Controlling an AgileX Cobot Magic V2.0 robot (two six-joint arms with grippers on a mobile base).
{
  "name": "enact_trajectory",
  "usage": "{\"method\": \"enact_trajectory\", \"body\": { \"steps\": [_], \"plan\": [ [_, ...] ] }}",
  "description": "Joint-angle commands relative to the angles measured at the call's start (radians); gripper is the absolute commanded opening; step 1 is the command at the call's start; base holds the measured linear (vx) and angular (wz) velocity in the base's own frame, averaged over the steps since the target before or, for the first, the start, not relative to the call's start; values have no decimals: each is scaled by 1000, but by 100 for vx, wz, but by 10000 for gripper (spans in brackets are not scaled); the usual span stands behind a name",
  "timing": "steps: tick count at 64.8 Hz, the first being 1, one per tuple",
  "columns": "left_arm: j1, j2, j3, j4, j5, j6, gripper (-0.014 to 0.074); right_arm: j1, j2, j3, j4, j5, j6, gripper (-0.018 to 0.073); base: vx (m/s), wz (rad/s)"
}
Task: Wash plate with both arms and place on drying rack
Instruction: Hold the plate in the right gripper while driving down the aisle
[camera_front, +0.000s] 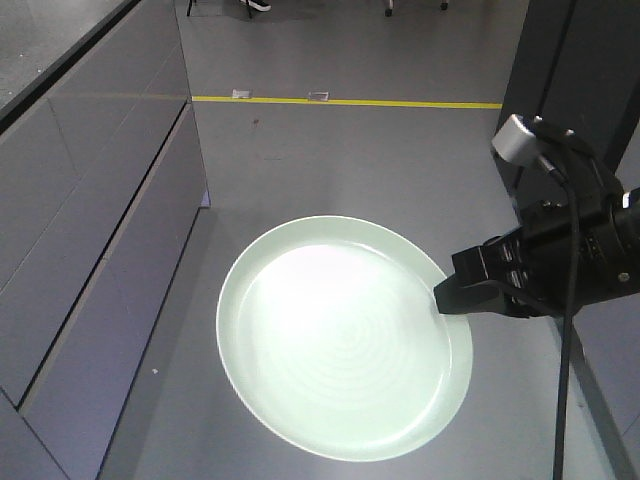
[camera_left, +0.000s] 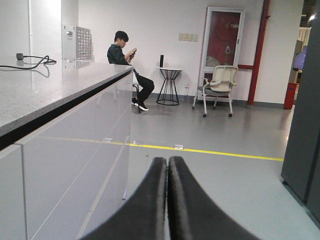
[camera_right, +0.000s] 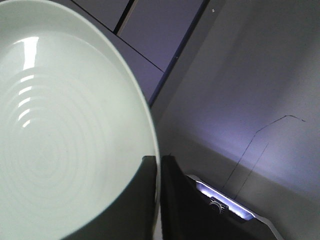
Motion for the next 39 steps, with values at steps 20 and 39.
{"method": "enact_trajectory", "body": {
  "steps": [20, 39],
  "plan": [
    [-7, -15, -26, -8, -76, -9, -6, -1, -27, -22, 50, -28, -8, -8, 19, 0],
    [-7, -15, -26, -8, -76, -9, -6, -1, -27, -22, 50, -28, -8, -8, 16, -7]
  ]
}}
